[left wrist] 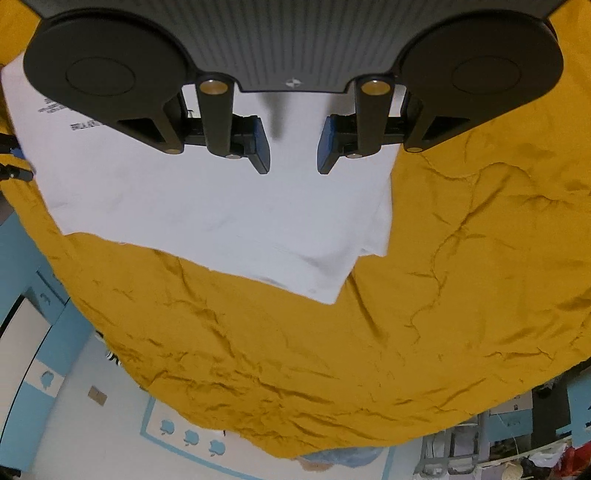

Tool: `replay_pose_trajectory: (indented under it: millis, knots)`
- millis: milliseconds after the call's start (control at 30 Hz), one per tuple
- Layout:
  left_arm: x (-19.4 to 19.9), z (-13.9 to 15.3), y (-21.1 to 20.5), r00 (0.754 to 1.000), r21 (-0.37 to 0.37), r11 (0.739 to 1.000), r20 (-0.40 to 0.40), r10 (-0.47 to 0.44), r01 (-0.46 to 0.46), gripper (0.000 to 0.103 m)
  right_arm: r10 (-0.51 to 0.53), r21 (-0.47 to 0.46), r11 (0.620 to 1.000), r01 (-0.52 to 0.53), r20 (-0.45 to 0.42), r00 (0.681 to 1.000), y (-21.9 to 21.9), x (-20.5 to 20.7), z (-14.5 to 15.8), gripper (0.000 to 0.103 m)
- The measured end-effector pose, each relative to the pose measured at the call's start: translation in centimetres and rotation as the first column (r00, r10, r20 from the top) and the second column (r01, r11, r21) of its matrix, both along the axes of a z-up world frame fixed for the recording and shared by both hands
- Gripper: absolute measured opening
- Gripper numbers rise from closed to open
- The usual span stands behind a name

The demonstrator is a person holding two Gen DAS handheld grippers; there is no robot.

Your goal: Fold small clothes

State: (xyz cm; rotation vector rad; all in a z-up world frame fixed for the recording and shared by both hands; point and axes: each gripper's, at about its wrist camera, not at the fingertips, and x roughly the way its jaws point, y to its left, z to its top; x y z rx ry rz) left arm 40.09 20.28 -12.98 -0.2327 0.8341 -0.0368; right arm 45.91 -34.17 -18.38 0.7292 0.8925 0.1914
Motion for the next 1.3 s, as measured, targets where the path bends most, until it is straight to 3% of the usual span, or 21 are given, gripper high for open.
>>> replay_pose_trajectory:
  millis: [133,167,267,333,467,567,733,900,1100,1300]
  knots:
    - [0.5,-0.7,0.1,1.0,-0.002,1.0,-0.008,0.013,-0.013,0.036,-0.023,0.123,0.992,0.022,0.004,1.0,-0.8,1.7,-2.5,0.048]
    - [0.6,-0.9,0.1,1.0,-0.004,1.0,-0.011,0.013,-0.013,0.036,-0.021,0.146,0.989,0.02,0.009,1.0,-0.9,2.0,-2.9,0.043]
    - [0.7,-1.3,0.3,1.0,-0.005,1.0,-0.021,0.015,-0.015,0.036,0.0,0.137,0.991,0.0,0.006,1.0,-0.5,3.1,-3.3,0.016]
    - [0.7,-1.4,0.5,1.0,-0.012,1.0,-0.018,0.014,-0.015,0.036,0.005,0.142,0.99,-0.006,0.007,1.0,-0.5,3.3,-3.3,0.011]
    - [0.1,-1.0,1.2,0.999,-0.021,0.999,0.004,0.033,-0.032,0.036,-0.006,0.157,0.988,0.002,0.025,1.0,0.1,3.1,-1.3,0.006]
    - [-0.7,-0.5,2.0,0.998,-0.047,0.997,0.028,0.056,-0.055,0.036,0.016,0.123,0.992,-0.023,0.053,0.998,2.1,2.9,2.5,0.005]
    - [-2.0,0.4,3.5,0.994,-0.074,0.994,0.06,0.087,-0.082,0.036,0.091,0.07,0.993,-0.097,0.089,0.992,8.0,3.0,9.6,0.005]
    - [-2.7,1.0,5.5,0.992,-0.112,0.988,0.059,0.114,-0.107,0.036,0.138,0.094,0.985,-0.142,0.045,0.989,15.9,3.6,13.5,0.005]
    - [-2.7,1.1,6.9,0.99,-0.156,0.98,0.053,0.134,-0.124,0.036,0.179,0.053,0.982,-0.179,0.0,0.984,27.3,5.1,15.1,0.005]
    - [-2.7,0.5,8.2,0.99,-0.181,0.976,0.046,0.133,-0.123,0.036,0.182,-0.012,0.983,-0.183,-0.045,0.982,37.5,6.3,14.2,0.005]
